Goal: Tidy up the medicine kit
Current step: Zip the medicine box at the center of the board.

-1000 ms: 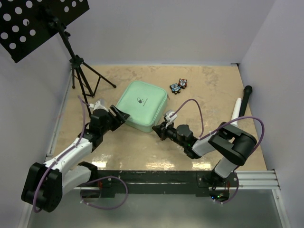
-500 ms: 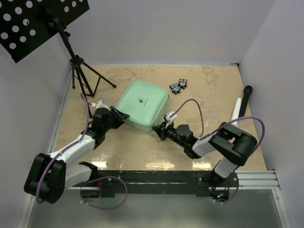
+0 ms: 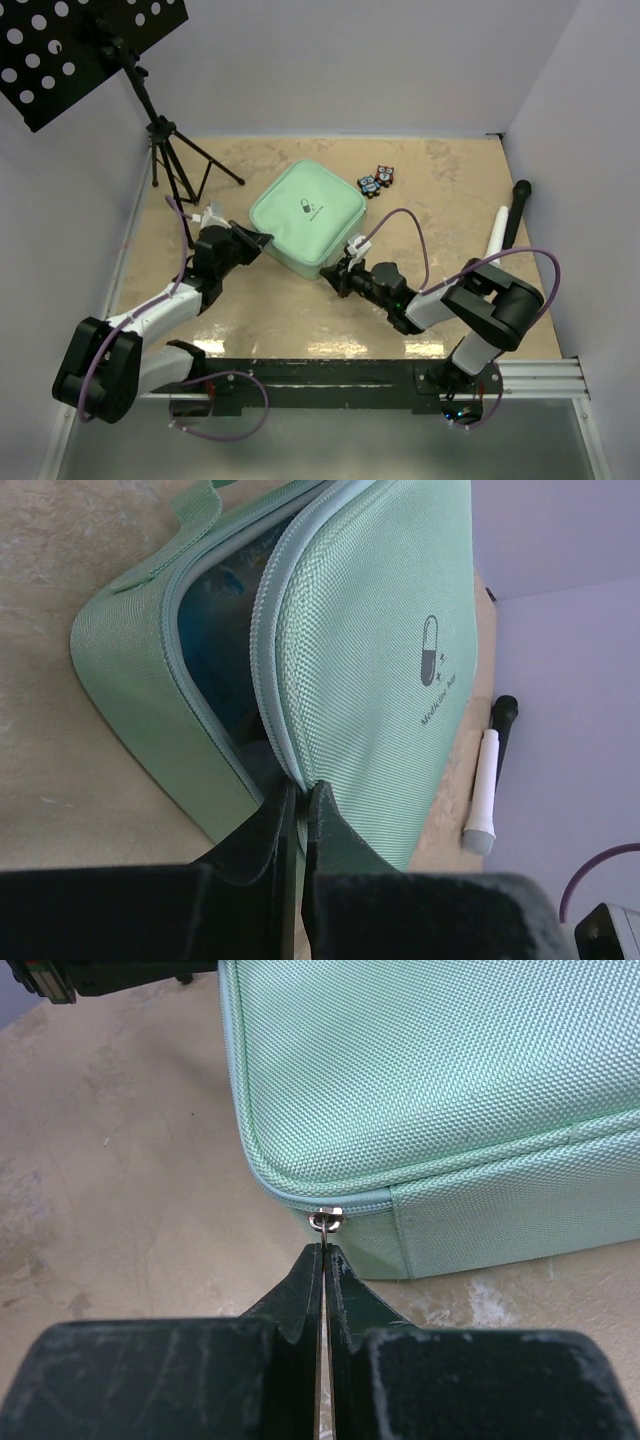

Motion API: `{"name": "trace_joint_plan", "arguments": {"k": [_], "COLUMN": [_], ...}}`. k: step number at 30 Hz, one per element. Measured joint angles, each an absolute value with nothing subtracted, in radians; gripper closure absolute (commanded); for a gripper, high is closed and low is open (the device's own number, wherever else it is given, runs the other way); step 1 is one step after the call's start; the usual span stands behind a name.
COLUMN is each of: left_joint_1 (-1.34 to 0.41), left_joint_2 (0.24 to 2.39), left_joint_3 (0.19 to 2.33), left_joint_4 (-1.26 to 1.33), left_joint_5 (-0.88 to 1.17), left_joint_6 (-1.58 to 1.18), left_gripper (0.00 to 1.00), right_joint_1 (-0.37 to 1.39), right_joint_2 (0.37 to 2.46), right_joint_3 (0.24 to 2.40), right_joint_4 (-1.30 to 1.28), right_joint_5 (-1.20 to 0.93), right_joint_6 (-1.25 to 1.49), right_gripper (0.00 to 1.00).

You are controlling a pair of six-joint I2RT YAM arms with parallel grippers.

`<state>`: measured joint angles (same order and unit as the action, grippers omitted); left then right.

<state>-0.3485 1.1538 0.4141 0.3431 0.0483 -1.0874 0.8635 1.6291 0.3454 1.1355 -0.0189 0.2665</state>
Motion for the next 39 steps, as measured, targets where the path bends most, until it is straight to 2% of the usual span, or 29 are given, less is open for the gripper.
{"name": "trace_joint_plan", "arguments": {"k": [23, 36, 37, 39], "left_joint_1": [-0.368, -0.407, -0.408, -0.41], "left_joint_2": [1.194, 1.184, 1.18, 1.167], "left_joint_3": [0.394, 0.377, 0.377, 0.376], "left_joint_4": [0.377, 0.382, 0.38, 0.37], "left_joint_5": [-0.002, -0.097, -0.101, -0.105], "left_joint_6": [-1.137, -1.147, -1.147, -1.142], "left_gripper": [1.0, 1.0, 0.96, 0.8], "right_joint_1": [0.936, 0.97, 0.97, 0.971], "right_joint_2": [1.618, 1.635, 1.635, 1.635], "right_joint_3": [0.365, 0.419, 0.422, 0.422], "right_joint_4": [1.071, 1.005, 1.002, 0.999], "right_joint_5": [-0.019, -0.053, -0.056, -0.057], "right_joint_6": [0.202, 0.169, 0.167, 0.167], "right_gripper": [1.0, 1.0, 1.0, 1.0]}}
